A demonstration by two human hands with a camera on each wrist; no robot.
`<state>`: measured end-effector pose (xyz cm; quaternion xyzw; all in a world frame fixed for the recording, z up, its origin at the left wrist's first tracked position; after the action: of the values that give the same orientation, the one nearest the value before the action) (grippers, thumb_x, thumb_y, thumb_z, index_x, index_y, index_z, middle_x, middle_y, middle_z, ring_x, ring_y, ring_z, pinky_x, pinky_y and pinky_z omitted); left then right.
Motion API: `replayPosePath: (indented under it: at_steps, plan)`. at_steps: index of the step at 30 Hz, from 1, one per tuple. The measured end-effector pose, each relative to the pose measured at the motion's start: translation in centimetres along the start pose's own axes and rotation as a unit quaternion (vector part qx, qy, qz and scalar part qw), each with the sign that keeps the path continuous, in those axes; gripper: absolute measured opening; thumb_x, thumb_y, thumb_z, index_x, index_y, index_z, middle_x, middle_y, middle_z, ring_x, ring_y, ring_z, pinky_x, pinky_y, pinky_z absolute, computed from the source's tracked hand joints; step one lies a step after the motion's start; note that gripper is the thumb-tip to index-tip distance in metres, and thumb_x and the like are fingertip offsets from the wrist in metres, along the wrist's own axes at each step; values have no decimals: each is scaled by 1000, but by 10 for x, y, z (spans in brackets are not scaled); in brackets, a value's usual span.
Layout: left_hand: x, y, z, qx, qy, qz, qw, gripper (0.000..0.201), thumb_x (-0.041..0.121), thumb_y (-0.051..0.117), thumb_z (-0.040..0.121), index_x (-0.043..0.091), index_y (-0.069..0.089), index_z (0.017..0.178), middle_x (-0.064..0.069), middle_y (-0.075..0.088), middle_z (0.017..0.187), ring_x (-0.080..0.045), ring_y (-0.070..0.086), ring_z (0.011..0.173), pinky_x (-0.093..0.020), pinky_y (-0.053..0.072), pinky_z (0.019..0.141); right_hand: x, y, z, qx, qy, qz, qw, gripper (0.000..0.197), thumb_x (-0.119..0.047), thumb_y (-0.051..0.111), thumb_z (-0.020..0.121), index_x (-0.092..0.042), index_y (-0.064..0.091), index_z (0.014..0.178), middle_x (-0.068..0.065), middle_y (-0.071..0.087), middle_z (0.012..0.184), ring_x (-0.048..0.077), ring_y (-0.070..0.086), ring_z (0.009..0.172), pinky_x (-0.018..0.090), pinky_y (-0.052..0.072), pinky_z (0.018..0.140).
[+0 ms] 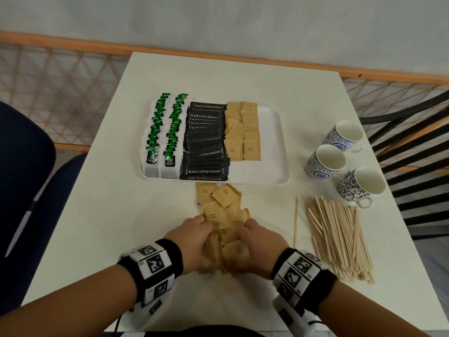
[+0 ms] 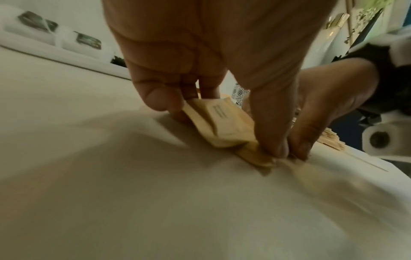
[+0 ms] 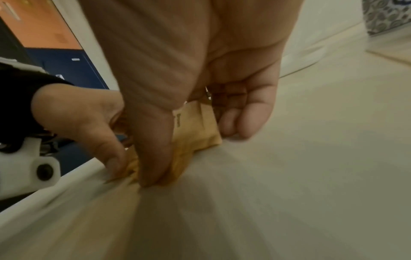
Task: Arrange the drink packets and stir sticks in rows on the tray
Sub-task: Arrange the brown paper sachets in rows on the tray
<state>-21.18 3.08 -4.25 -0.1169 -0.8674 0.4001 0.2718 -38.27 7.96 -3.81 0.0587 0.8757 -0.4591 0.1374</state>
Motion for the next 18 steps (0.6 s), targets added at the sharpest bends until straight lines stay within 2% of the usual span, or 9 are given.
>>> replayPosePath:
  at_steps: [2, 4, 6, 8, 10, 13, 16, 18]
  plan:
    - [1, -1, 2, -7, 17, 7, 1000, 57, 56, 71, 69, 25, 46, 111, 9, 38, 108, -12, 41, 96, -30, 46, 82, -4, -4, 4, -5, -8, 8, 1000, 56, -54, 73, 69, -24, 50, 110, -3, 43, 114, 18, 52, 92, 29, 41, 72]
    - [1, 2, 3, -16, 30, 13, 999, 49, 48, 66, 78, 24, 42, 113, 4, 45, 115, -16, 49, 99, -34, 48, 84, -8, -7, 7, -2, -20, 26, 999, 42, -51, 69, 75, -25, 48, 101, -4, 49, 105, 16, 50, 87, 27, 38, 71]
    - [0, 2, 3, -20, 37, -7, 999, 37, 41, 59, 86, 24, 40, 113, 1, 54, 114, -18, 55, 98, -33, 48, 82, -8, -10, 10, 3, -21, 48, 999, 34, -47, 65, 80, -26, 46, 98, -6, 54, 94, 18, 54, 86, 28, 39, 70]
    - [-5, -4, 5, -4, 40, -70, 997, 27, 36, 56, 89, 27, 41, 109, 3, 58, 109, -15, 57, 94, -28, 46, 79, -2, -15, 14, 20, -12, 103, 994, 29, -40, 63, 84, -28, 47, 106, -5, 59, 97, 18, 57, 88, 28, 43, 70]
    - [-13, -16, 9, 36, 25, -156, 987, 28, 32, 59, 89, 28, 44, 112, 7, 61, 105, -11, 57, 92, -25, 45, 76, 6, -23, 20, 52, 5, 185, 981, 32, -33, 60, 88, -26, 47, 117, -3, 61, 104, 17, 57, 90, 26, 43, 73]
    - [-27, -30, 19, 98, -28, -249, 963, 26, 30, 61, 90, 26, 46, 110, 10, 58, 97, -10, 56, 87, -23, 42, 71, 16, -34, 34, 99, 35, 271, 957, 29, -32, 58, 91, -23, 48, 116, -1, 62, 104, 18, 58, 88, 29, 48, 73]
    - [-34, -31, 35, 119, -63, -256, 957, 25, 28, 63, 89, 21, 50, 108, 2, 56, 104, -13, 57, 91, -27, 46, 78, 19, -40, 47, 131, 76, 277, 949, 26, -35, 62, 89, -24, 50, 109, -3, 61, 101, 14, 57, 85, 26, 45, 70]
    - [-31, -31, 43, 131, -72, -254, 956, 23, 29, 66, 86, 21, 50, 100, -3, 53, 106, -18, 57, 93, -32, 49, 82, 18, -40, 52, 150, 108, 274, 944, 37, -36, 66, 85, -21, 52, 116, -3, 58, 109, 12, 54, 89, 23, 43, 72]
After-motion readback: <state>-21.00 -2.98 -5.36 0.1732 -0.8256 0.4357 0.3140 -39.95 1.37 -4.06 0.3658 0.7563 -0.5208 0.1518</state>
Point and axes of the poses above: each hand's wrist, its own z-axis towards the middle knuckle, its own y-axis out of the palm, x = y × z, the point moved 2 cm from there along z, towards the middle knuckle
